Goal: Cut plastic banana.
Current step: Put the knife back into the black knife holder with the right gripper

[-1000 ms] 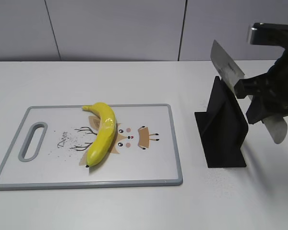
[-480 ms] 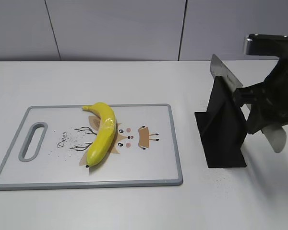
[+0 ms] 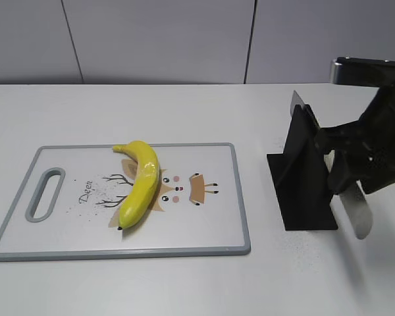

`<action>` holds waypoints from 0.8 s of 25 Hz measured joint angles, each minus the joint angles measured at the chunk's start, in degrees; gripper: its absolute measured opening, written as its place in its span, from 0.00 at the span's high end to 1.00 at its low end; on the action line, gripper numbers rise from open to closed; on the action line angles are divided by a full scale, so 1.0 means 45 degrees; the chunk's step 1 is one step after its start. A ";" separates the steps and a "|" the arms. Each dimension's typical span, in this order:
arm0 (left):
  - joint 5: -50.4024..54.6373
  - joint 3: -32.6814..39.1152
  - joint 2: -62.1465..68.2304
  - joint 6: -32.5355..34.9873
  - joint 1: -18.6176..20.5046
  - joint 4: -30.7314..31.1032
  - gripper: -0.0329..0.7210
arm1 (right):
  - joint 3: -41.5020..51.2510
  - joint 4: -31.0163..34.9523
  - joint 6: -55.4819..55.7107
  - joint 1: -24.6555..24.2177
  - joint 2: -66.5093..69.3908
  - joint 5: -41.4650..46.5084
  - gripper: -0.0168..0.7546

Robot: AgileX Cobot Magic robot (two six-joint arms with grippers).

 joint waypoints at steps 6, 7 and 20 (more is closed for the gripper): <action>0.0000 0.0000 0.0000 0.0000 0.0000 0.0000 0.17 | 0.0000 0.0102 -0.0711 0.0000 -0.0215 0.0006 0.14; 0.0000 0.0000 0.0000 0.0000 0.0000 0.0000 0.17 | 0.0000 0.0102 -0.0942 0.0000 -0.0417 0.0082 0.14; 0.0000 0.0000 0.0000 0.0000 0.0000 0.0000 0.17 | 0.3970 -0.0080 -0.5212 0.0000 -0.9145 0.1069 0.20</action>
